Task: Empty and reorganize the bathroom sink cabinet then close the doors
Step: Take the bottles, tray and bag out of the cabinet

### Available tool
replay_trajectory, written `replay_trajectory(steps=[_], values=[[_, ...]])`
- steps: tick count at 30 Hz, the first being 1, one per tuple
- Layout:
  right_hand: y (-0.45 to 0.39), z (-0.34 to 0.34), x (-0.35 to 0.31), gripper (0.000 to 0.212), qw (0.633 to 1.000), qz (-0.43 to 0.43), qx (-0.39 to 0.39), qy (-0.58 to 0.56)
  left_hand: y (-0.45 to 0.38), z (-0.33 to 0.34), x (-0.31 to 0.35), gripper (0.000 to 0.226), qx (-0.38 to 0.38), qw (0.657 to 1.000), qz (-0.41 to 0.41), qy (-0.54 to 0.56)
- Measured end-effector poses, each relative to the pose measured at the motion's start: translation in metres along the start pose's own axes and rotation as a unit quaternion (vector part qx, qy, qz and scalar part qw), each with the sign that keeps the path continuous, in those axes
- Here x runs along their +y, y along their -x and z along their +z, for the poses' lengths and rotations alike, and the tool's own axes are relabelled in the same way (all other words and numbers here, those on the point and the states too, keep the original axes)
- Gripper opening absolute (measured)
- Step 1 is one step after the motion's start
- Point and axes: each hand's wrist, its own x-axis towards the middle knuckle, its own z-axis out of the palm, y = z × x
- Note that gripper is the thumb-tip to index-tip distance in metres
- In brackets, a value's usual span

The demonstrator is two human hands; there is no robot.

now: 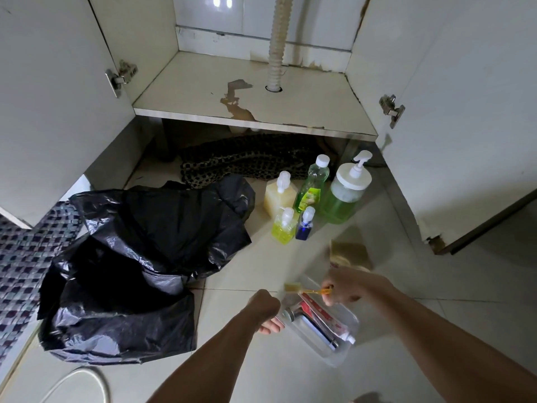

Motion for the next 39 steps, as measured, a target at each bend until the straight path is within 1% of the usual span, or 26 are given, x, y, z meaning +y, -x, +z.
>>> replay_trajectory(steps=[3, 6, 8, 9, 12, 15, 17, 19, 20, 22, 24, 26, 28, 31, 32, 34, 37, 39], values=[[0.002, 0.006, 0.001, 0.012, 0.995, -0.019, 0.046, -0.085, 0.001, 0.001, 0.001, 0.033, 0.002, 1.000, -0.004, 0.002], [0.001, 0.021, -0.005, 0.018, 0.970, -0.035, 0.093, -0.221, 0.001, 0.001, 0.001, 0.032, 0.005, 1.000, -0.003, 0.005], [-0.002, 0.029, -0.008, 0.020, 0.962, -0.031, 0.106, -0.250, 0.001, 0.000, 0.001, 0.031, 0.004, 1.000, -0.004, 0.008], [-0.003, 0.034, -0.008, 0.019, 0.965, -0.028, 0.107, -0.240, 0.001, 0.000, 0.001, 0.031, 0.003, 1.000, -0.004, 0.010], [-0.008, 0.051, -0.008, 0.019, 0.980, -0.002, 0.119, -0.162, 0.001, 0.001, 0.000, 0.030, 0.002, 1.000, -0.001, 0.013], [-0.012, 0.061, -0.009, 0.024, 0.983, 0.033, 0.115, -0.138, 0.001, 0.001, 0.001, 0.026, 0.005, 1.000, 0.000, 0.018], [-0.013, 0.059, -0.007, 0.018, 0.987, 0.039, 0.100, -0.117, 0.002, 0.000, 0.001, 0.026, 0.004, 1.000, -0.001, 0.019], [-0.009, 0.050, -0.002, 0.015, 0.987, 0.036, 0.086, -0.130, 0.001, 0.000, 0.001, 0.028, 0.002, 1.000, -0.006, 0.017], [-0.006, 0.044, 0.001, 0.016, 0.987, 0.030, 0.075, -0.142, 0.000, 0.000, 0.001, 0.029, 0.000, 1.000, -0.008, 0.017], [0.001, 0.031, 0.009, 0.017, 0.987, 0.024, 0.026, -0.158, -0.001, 0.000, 0.001, 0.031, -0.007, 1.000, -0.011, 0.016], [0.007, 0.022, 0.014, 0.016, 0.987, 0.042, -0.035, -0.153, -0.001, 0.000, 0.002, 0.036, -0.010, 1.000, -0.012, 0.012], [0.009, 0.022, 0.015, 0.022, 0.988, 0.070, -0.063, -0.123, -0.001, 0.001, 0.002, 0.040, -0.011, 1.000, -0.012, 0.008], [0.006, 0.029, 0.011, 0.025, 0.992, 0.082, -0.052, -0.075, 0.001, 0.001, 0.004, 0.039, -0.009, 1.000, -0.015, 0.008], [-0.001, 0.047, 0.001, 0.027, 0.996, 0.083, -0.002, -0.037, 0.004, 0.001, 0.005, 0.034, -0.006, 1.000, -0.019, 0.015], [-0.004, 0.052, -0.001, 0.031, 0.996, 0.081, 0.012, -0.029, 0.004, 0.001, 0.006, 0.032, -0.004, 1.000, -0.020, 0.018], [-0.008, 0.057, -0.005, 0.037, 0.997, 0.072, 0.017, -0.026, 0.004, 0.001, 0.006, 0.030, 0.004, 1.000, -0.021, 0.022], [-0.008, 0.048, -0.006, 0.033, 0.998, 0.045, 0.021, -0.040, 0.001, 0.002, 0.004, 0.032, 0.003, 0.999, -0.024, 0.024], [-0.006, 0.038, -0.001, 0.030, 0.997, 0.029, 0.051, -0.052, -0.002, 0.002, 0.003, 0.038, 0.000, 0.999, -0.027, 0.020]])
